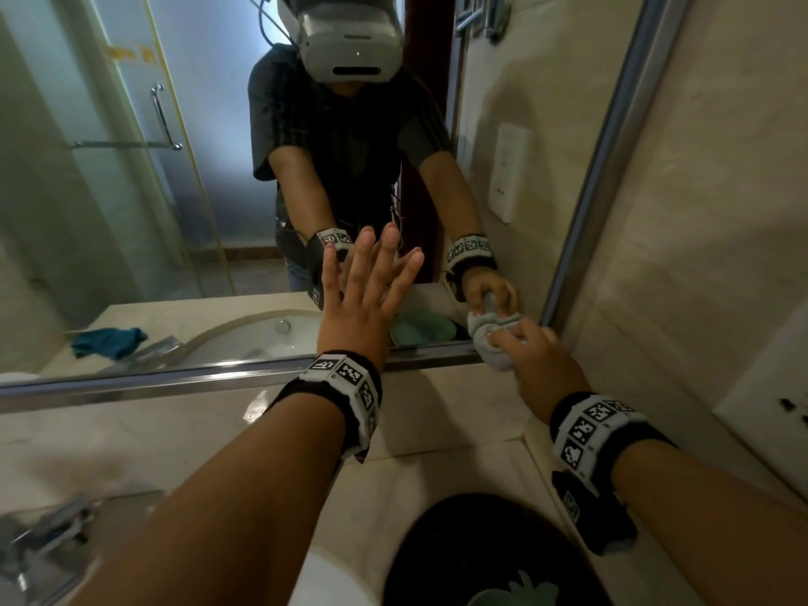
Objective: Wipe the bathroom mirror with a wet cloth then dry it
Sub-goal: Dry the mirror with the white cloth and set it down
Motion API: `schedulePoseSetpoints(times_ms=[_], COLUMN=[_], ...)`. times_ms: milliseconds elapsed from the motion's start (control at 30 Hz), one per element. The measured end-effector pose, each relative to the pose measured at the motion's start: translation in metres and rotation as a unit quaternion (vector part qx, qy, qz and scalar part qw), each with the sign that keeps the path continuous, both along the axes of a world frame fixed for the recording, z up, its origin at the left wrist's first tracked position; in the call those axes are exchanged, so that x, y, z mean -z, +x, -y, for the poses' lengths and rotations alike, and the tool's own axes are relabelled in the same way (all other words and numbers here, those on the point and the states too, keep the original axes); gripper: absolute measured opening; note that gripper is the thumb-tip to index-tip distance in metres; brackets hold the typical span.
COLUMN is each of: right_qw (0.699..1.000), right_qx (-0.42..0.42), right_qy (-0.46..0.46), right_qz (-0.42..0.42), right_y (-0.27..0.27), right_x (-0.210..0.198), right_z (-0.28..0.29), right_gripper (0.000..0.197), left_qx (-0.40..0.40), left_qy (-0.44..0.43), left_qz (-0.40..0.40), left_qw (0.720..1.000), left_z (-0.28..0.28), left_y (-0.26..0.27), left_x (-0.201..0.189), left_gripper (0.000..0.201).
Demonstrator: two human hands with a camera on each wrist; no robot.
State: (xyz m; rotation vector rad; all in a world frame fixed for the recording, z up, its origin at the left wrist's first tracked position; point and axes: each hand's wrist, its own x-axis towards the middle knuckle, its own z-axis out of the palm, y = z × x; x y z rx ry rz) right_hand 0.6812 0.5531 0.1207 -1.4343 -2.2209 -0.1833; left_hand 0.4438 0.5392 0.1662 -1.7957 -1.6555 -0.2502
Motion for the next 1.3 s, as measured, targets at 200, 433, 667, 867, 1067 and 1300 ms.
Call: schedulePoseSetpoints(times_ms=[200, 433, 667, 867, 1067, 1300], right_qw=[0.991, 0.929, 0.895, 0.911, 0.918, 0.848], right_qx=[-0.032, -0.136, -0.128, -0.121, -0.084, -0.135], right_qy=[-0.032, -0.205, -0.323, -0.317, -0.299, -0.413], right_qz=[-0.127, -0.277, -0.278, -0.233, -0.246, -0.304], right_y=[-0.001, -0.033, -0.043, -0.058, -0.082, -0.117], right_x=[-0.022, -0.069, -0.056, -0.041, -0.038, -0.046], right_z=[0.031, 0.139, 0.198, 0.225, 0.239, 0.249], right_gripper=[0.042, 0.036, 0.049, 0.019, 0.019, 0.065], left_qx=[0.028, 0.159, 0.155, 0.140, 0.070, 0.070], left_qy=[-0.195, -0.275, -0.310, -0.320, -0.348, -0.335], left_qz=[0.088, 0.334, 0.578, 0.570, 0.539, 0.524], left_qw=[0.976, 0.887, 0.738, 0.743, 0.763, 0.780], left_z=[0.046, 0.143, 0.215, 0.255, 0.268, 0.269], left_y=[0.011, 0.019, -0.002, -0.023, -0.056, -0.084], left_x=[-0.022, -0.023, -0.020, -0.015, -0.005, 0.001], left_gripper=[0.107, 0.095, 0.047, 0.049, 0.020, 0.019])
